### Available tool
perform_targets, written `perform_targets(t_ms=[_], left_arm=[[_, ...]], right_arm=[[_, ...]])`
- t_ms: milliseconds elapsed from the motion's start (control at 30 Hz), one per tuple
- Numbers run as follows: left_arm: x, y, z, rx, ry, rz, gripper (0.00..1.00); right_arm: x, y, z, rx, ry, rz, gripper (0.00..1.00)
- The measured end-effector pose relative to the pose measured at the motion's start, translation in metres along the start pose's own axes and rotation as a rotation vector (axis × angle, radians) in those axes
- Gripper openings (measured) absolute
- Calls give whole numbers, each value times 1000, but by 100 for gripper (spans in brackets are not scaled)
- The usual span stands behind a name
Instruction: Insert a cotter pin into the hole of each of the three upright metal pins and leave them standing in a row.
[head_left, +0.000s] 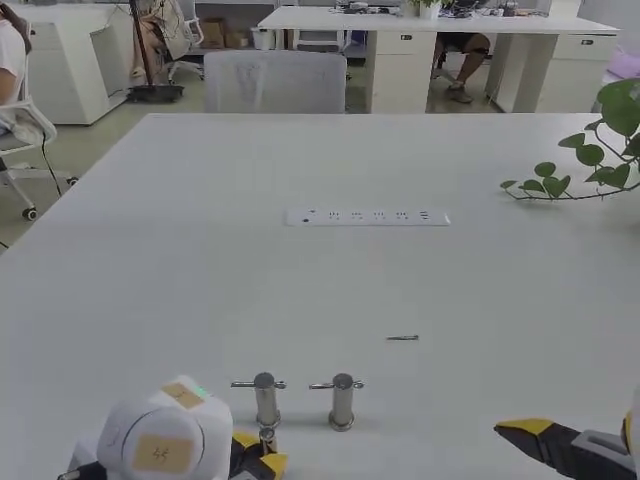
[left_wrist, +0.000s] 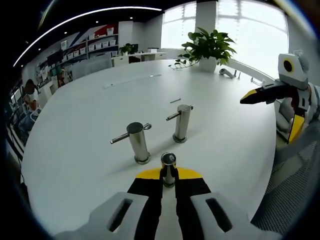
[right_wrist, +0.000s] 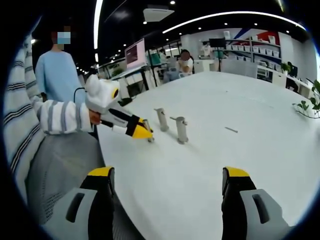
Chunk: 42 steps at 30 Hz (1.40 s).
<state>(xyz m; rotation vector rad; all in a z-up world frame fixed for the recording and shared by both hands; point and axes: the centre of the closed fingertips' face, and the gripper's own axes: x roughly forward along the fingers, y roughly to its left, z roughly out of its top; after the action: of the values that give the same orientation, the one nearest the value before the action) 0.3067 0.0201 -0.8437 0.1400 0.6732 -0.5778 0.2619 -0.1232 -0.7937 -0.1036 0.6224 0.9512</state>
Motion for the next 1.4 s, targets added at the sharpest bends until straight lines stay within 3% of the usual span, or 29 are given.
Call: perform_targets(t_ms=[967,1400], left_arm=[[-3,-1,3,87,-2,-29,8],[-5,-2,0,109,19,-59,12]], right_arm=[[2,0,0,-5,5,4,90],[2,-9,6,-28,9,-1,90]])
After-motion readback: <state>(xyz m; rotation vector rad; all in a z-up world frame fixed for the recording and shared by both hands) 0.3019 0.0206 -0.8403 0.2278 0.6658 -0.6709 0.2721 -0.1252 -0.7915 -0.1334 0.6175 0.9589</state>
